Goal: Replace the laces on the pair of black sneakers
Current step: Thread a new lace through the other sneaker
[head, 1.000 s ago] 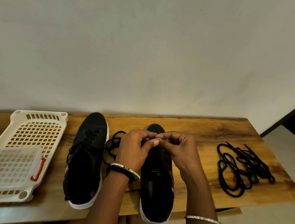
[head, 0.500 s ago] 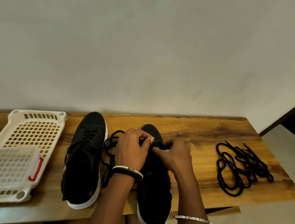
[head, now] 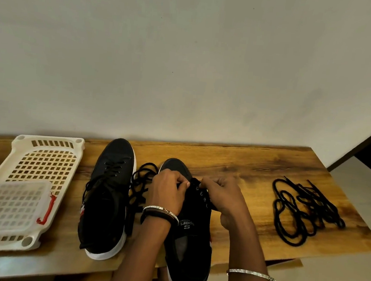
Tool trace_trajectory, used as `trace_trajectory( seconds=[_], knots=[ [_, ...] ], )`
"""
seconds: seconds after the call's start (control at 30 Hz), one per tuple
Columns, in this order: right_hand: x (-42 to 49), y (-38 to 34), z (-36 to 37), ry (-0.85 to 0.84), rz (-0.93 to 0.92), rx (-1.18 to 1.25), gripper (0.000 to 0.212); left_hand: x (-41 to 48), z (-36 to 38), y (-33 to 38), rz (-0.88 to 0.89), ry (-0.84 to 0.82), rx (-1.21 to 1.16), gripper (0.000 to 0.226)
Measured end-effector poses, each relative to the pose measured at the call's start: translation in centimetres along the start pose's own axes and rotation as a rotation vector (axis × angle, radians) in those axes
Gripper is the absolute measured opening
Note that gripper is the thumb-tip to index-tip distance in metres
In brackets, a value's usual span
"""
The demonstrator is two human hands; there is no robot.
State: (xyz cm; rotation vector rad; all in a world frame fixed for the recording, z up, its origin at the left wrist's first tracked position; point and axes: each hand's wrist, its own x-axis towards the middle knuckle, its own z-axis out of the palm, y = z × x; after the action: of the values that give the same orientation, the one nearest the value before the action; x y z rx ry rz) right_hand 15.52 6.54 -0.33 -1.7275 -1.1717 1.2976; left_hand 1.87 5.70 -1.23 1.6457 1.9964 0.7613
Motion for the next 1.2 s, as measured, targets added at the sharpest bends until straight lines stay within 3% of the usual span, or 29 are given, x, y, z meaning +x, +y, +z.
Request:
trace_trajectory(
  seconds=[0.23,0.5,0.7,0.93,1.03,1.1,1.2],
  knots=[
    [0.6,0.6,-0.2,-0.04,0.057,0.058,0.021,-0.2,0.2,0.2,-0.009,-0.006,0.118,0.013],
    [0.6,0.5,-0.2,-0.051,0.072,0.056,0.021,-0.3,0.0,0.5,-0.023,-0.015,0.093,0.011],
    [0.0,0.3,-0.5,-0.104,0.047,0.137,0.028,-0.6,-0.1,1.0,0.007,0.006,0.127,0.014],
    [1.3,1.4,1.3,0.029,0.002,0.004,0.01,-0.6,-0.5,0.7,-0.009,-0.006,0.064,0.015],
    [1.2,1.3,1.6,0.161,-0.043,-0.027,0.016,-0.5,-0.5,0.5,0.021,-0.051,0.112,0.034],
    [1.1,0.8,1.6,0.178,-0.029,0.201,0.021,-0.7,-0.6,0.4,0.027,-0.08,0.251,0.049],
    [0.8,-0.5,0.3,0.14,0.051,0.803,0.025,-0.8,-1.1,0.2,0.002,-0.088,0.325,0.053]
  ],
)
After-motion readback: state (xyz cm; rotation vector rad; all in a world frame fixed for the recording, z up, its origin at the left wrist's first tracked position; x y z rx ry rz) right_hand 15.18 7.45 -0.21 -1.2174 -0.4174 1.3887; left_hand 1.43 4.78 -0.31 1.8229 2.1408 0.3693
